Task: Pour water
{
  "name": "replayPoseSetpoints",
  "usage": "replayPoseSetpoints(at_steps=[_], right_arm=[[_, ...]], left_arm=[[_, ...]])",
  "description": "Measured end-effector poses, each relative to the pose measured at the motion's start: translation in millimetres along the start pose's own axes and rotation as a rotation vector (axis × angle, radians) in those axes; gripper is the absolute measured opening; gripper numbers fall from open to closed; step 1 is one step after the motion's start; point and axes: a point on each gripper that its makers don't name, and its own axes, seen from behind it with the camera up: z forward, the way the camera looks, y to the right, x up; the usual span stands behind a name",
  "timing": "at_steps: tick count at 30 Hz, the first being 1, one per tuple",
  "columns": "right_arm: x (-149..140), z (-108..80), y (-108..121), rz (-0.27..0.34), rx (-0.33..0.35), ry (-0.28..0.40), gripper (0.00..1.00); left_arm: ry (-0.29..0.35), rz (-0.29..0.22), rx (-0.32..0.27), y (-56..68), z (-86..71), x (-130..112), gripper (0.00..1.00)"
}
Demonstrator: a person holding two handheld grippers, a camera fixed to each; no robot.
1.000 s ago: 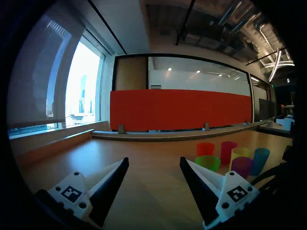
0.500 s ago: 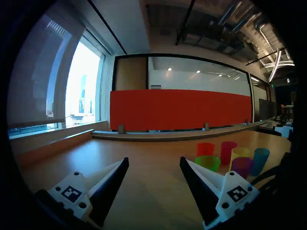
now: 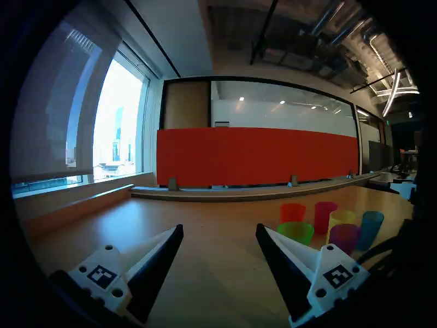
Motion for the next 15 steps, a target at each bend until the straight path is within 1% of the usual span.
replayPoseSetpoints(at_steps=[6, 15], right_arm=[[1.3, -3.3, -2.8, -0.005, 0.010, 0.006, 1.00], [0.8, -3.8, -2.5, -0.005, 0.007, 0.007, 1.00]], left_arm=[[0.000, 0.000, 0.000, -0.4, -0.5, 0.0, 0.99], [0.000, 0.000, 0.000, -0.6, -0.8, -0.5, 0.99]])
